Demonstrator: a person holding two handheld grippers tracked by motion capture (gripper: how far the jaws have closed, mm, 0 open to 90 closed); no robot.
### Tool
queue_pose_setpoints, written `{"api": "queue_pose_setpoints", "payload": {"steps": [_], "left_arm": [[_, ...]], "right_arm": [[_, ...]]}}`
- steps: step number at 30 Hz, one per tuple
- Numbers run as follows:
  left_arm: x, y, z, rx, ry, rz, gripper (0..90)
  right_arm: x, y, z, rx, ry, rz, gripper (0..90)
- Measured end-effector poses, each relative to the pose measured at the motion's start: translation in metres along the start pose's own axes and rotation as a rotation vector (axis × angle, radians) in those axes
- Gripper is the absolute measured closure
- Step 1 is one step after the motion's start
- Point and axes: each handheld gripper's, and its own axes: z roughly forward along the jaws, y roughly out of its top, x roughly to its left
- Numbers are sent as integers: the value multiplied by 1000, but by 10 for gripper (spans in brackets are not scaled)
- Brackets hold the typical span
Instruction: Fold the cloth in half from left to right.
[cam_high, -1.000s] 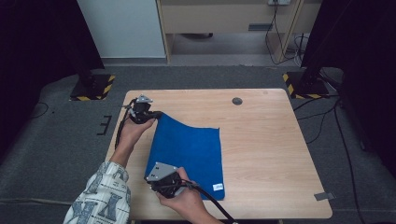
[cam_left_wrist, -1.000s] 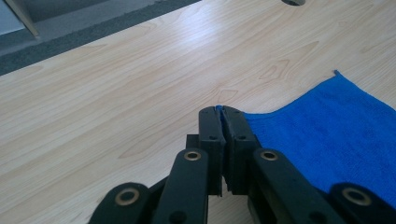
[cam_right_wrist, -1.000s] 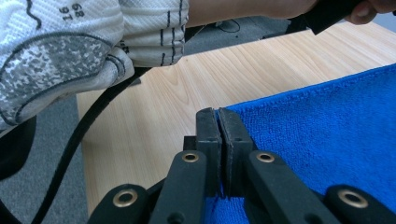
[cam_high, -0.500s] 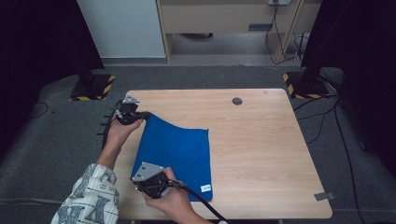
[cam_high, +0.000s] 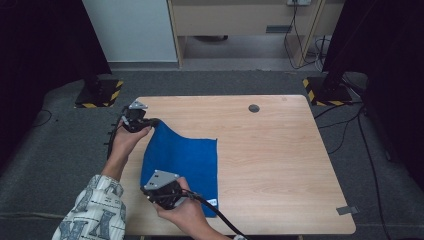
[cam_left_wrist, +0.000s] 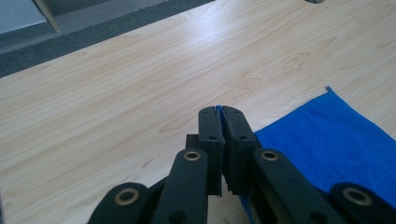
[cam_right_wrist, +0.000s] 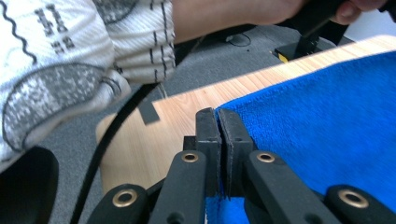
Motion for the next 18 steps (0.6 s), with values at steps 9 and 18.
{"api": "queue_pose_setpoints", "payload": {"steps": [9,18], "left_arm": [[-32,7,40,51,-51,41,866],[-58,13,67,83,-91,73,864]], "right_arm": [[-21,-33,-35,24,-42,54,878],[-32,-63,-54,64,-71,57,878]]}}
